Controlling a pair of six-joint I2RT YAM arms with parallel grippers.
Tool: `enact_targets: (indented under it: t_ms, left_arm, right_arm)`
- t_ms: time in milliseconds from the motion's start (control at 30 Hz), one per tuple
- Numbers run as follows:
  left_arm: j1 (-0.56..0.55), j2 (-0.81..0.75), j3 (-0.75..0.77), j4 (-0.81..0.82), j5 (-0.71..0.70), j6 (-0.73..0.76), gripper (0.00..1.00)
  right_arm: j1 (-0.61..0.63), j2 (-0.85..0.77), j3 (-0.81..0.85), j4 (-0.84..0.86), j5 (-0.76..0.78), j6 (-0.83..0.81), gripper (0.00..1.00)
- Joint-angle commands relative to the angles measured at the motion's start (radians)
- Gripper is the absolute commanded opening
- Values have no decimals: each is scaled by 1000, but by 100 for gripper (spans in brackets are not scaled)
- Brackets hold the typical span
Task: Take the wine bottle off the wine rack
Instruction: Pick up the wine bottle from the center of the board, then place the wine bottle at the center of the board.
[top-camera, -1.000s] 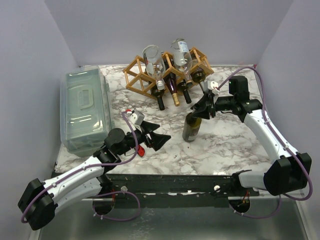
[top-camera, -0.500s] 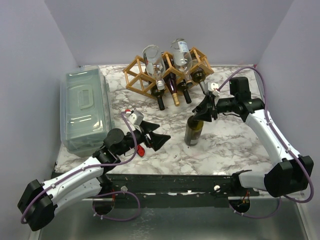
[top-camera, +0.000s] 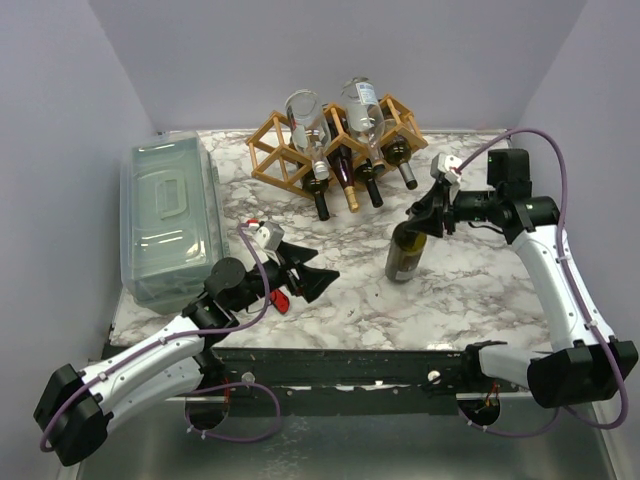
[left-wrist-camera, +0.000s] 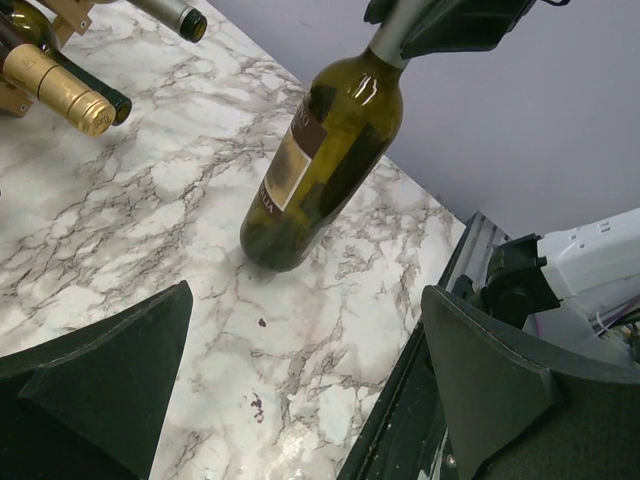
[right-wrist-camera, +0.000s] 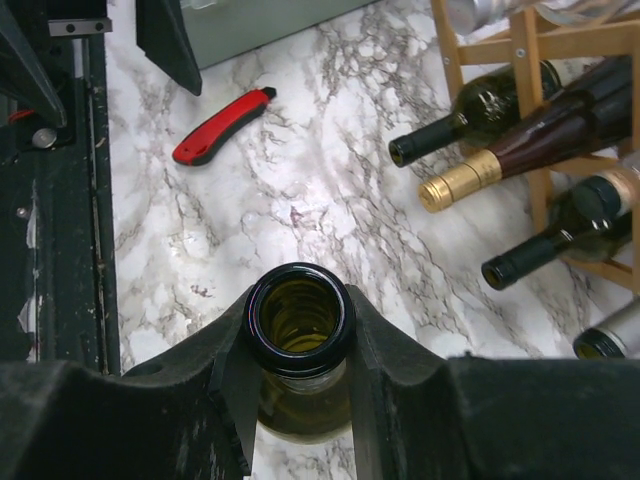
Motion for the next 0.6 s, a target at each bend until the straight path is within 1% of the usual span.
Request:
enact_targets:
  t_ms: [0, 367, 567]
  left_arm:
    - [17, -15, 3, -28, -22, -41, 99]
    - [31, -34, 9, -56, -9, -60, 99]
    - [33, -53, 9, -67, -16, -61, 99]
  right_arm:
    - [-69, -40, 43, 15, -21, 28, 0]
    - [-200, -51, 44, 64, 64, 75, 0]
    - [-272, -36, 50, 133, 98, 131, 0]
